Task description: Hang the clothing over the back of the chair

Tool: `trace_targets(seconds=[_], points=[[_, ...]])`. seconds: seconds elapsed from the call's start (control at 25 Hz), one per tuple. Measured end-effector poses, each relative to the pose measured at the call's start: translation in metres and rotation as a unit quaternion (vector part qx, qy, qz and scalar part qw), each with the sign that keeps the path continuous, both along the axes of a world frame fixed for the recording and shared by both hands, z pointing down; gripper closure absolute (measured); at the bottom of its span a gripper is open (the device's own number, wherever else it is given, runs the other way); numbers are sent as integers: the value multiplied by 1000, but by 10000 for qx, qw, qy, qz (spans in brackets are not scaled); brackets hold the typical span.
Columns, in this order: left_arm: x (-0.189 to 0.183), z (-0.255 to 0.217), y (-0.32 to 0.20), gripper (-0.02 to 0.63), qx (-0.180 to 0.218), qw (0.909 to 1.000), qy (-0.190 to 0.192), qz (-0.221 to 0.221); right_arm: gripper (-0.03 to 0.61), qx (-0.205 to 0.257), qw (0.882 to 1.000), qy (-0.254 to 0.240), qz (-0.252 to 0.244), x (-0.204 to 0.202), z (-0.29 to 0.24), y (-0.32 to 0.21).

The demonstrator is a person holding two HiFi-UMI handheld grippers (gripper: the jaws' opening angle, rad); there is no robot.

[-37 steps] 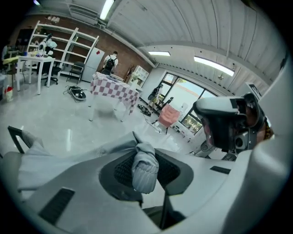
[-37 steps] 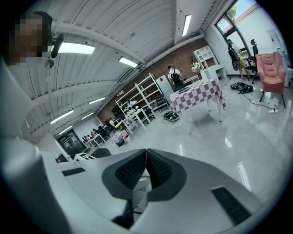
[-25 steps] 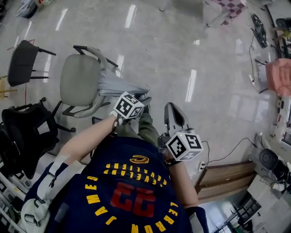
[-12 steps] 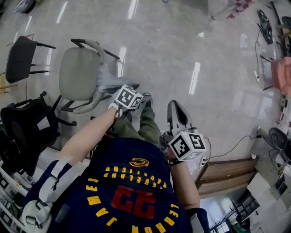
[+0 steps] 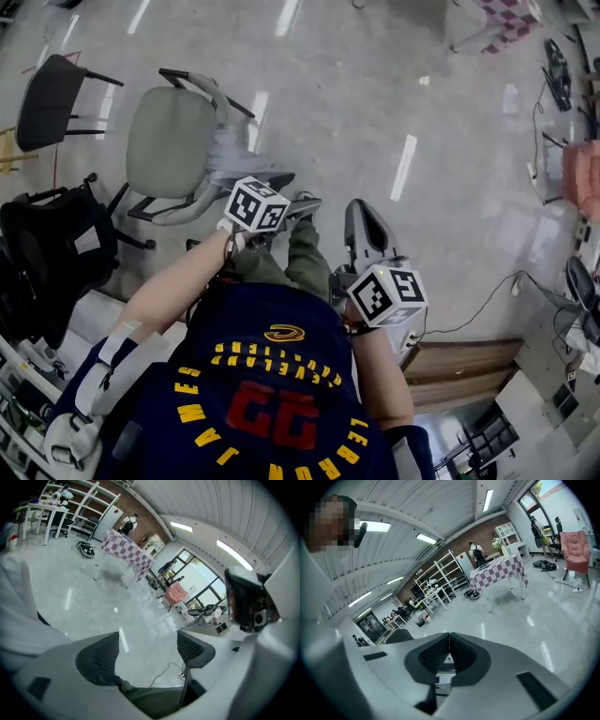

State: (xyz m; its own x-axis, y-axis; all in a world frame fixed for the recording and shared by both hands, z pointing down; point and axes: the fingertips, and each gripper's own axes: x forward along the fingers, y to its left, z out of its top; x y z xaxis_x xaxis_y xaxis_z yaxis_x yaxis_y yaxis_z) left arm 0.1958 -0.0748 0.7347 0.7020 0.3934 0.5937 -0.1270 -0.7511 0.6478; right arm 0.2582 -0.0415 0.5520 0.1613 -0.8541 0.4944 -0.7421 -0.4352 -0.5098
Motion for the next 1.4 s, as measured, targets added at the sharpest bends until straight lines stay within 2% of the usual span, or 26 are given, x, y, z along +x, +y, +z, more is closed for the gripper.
trace_targets(seconds=[0.12,0.24,0.4,0.64,0.76,0.92,1.04,1.08,1.24,1.4], points=[[-8,-49,-20,227,21,9982,563,-221,569,3,9999,29,-116,-3,-4,-6],[-31,-90,-48,229,161,9941,942,-515,569,29,9996,58,-262,-9,-7,-14],[-59,-145,-79,229,271,9856,1387,-933,569,97,9986,99,-520,-18,-13,-31],[-83,-219,-89,238,612,9700,2061,-1137,569,227,9942,124,-1044,-41,-25,-61],[-96,-255,-95,308,1004,9578,2385,-1248,569,293,9906,137,-1328,-56,-30,-77],[-114,-297,-105,445,1671,9390,2694,-1335,569,405,9848,162,-1681,-74,-37,-101],[-132,-319,-121,585,1830,9244,2857,-1743,569,463,9805,176,-1903,-90,-44,-114],[-137,-326,-128,611,1822,9194,2904,-1929,569,478,9792,184,-1965,-94,-46,-118],[-155,-347,-147,611,1901,9015,3000,-2472,569,566,9747,238,-2150,-103,-57,-130],[-165,-367,-160,611,2090,8879,3087,-2694,569,810,9642,297,-2507,-116,-73,-145]])
